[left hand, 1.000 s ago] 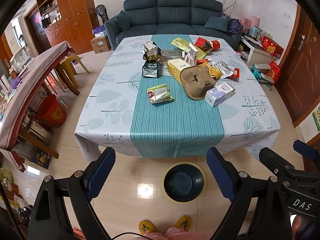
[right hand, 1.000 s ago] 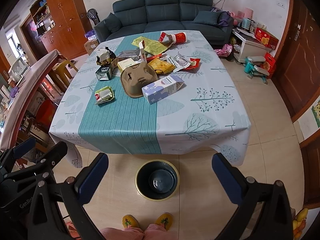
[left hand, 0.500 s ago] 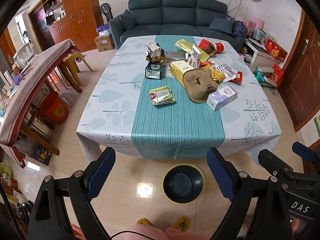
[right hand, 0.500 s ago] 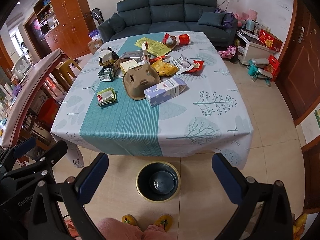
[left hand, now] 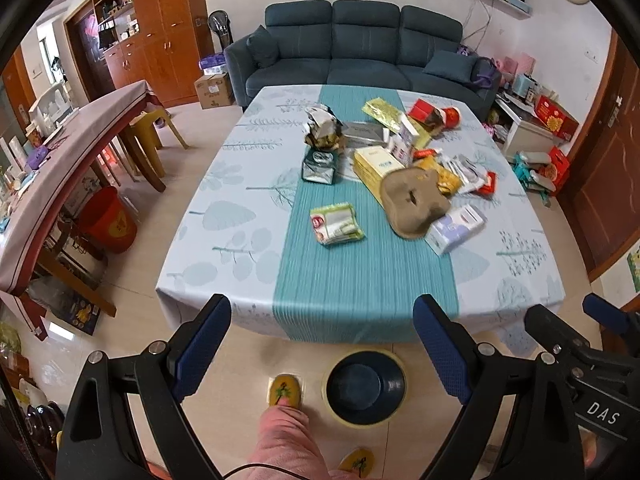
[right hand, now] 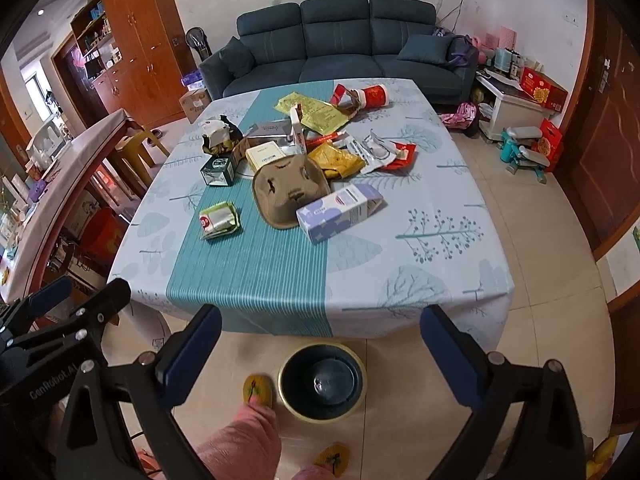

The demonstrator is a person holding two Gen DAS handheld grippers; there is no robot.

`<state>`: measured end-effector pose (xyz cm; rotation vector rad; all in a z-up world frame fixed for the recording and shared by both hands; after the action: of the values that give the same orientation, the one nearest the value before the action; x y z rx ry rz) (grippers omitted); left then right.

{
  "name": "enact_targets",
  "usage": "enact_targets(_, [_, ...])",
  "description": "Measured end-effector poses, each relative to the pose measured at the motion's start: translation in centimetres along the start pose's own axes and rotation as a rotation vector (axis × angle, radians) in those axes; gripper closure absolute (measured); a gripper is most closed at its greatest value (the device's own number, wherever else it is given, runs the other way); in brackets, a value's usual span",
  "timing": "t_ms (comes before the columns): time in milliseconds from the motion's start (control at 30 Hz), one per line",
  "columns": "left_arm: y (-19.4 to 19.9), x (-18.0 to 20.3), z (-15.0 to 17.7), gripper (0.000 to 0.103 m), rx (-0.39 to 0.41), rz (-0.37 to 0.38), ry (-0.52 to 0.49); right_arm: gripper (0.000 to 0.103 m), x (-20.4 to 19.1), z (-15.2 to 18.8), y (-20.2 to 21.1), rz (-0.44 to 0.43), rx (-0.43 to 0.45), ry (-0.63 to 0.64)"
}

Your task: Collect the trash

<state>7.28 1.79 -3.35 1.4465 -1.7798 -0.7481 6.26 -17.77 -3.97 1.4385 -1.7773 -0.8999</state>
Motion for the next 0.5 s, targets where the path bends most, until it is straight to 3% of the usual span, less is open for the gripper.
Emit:
enact_targets(200, [-2.9, -2.3, -3.9, 0.015, -0.042, 0.055, -0.009, 0.01, -0.3, -2.7, -1.8, 0.041, -0.019, -0.05])
enact_targets(367, [-7.4, -3.3, -6.8, 0.015, -0.167, 0.153, -0.07, 0.017, 0.1, -4.3, -5.4, 0.039, -0.127, -0.161])
enact_targets(500, [-11.0, -2.9, -8.2, 0.015, -0.253, 0.226, -0.173, 0.021, 0.8, -5.1, -8.1, 0.027, -0.194, -0.281])
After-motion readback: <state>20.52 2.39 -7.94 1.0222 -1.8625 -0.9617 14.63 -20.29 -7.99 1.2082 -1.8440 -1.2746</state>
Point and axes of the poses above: each gripper's, at about its wrist camera, not at the fingertips, and y roughly against the way its jaws point, x to its right, z to its underside, the point moved 6 cm from there along -y, roughly the way its jaws point, and after that the axes turned 12 degrees about z, right-handed, at the moved point
